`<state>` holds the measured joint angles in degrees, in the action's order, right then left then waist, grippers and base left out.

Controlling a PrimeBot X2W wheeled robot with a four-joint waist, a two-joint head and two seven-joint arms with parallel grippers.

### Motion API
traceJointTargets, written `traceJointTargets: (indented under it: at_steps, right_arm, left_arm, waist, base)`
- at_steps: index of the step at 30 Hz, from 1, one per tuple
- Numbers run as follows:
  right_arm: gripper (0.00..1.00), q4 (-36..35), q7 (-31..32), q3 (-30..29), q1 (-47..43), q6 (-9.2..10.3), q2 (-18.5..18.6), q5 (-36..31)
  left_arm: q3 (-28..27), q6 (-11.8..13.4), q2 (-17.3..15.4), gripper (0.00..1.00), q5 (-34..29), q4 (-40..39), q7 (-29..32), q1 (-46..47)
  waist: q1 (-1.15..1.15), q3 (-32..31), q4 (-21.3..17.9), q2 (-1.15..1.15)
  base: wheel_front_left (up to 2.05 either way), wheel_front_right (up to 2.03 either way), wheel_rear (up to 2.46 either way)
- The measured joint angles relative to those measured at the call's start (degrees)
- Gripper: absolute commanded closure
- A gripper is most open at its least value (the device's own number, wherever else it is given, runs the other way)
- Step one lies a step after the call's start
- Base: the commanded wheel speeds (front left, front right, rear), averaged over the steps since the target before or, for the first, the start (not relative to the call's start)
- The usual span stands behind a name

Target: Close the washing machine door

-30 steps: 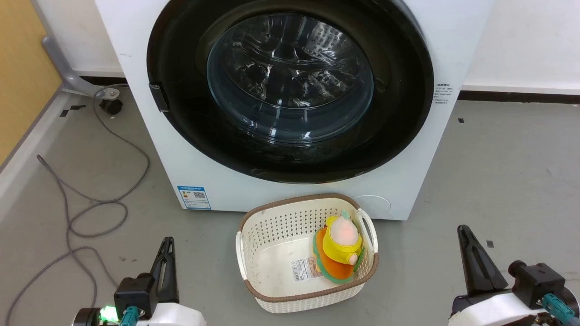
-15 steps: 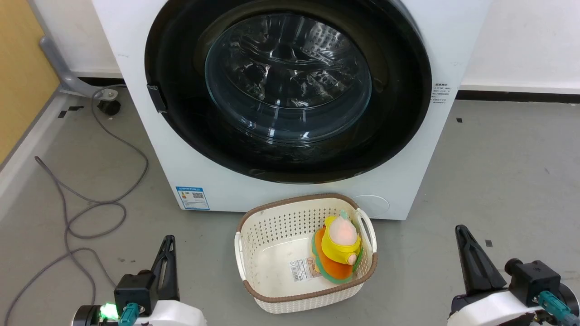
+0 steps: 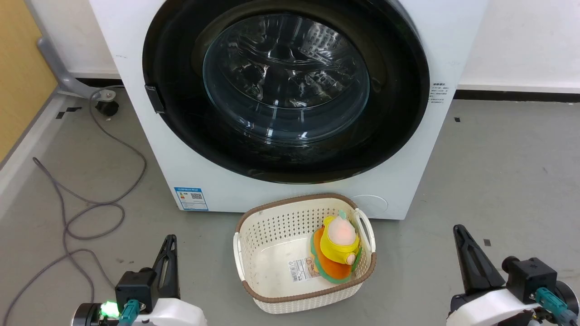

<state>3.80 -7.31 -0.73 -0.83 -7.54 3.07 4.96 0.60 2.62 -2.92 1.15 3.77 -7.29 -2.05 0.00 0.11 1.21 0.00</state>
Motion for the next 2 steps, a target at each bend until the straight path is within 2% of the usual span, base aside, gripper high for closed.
traceJointTargets:
  at_steps: [2]
  right_arm:
    - [1.00, -0.1, 0.2, 0.0, 0.0, 0.00, 0.0, -0.3]
  left_arm:
    - [0.0, -0.3, 0.0, 1.00, 0.0, -0.2, 0.2, 0.0]
  waist:
    - [0.00, 0.0, 0.0, 0.00]
  base:
    - [0.00, 0.00, 0.00]
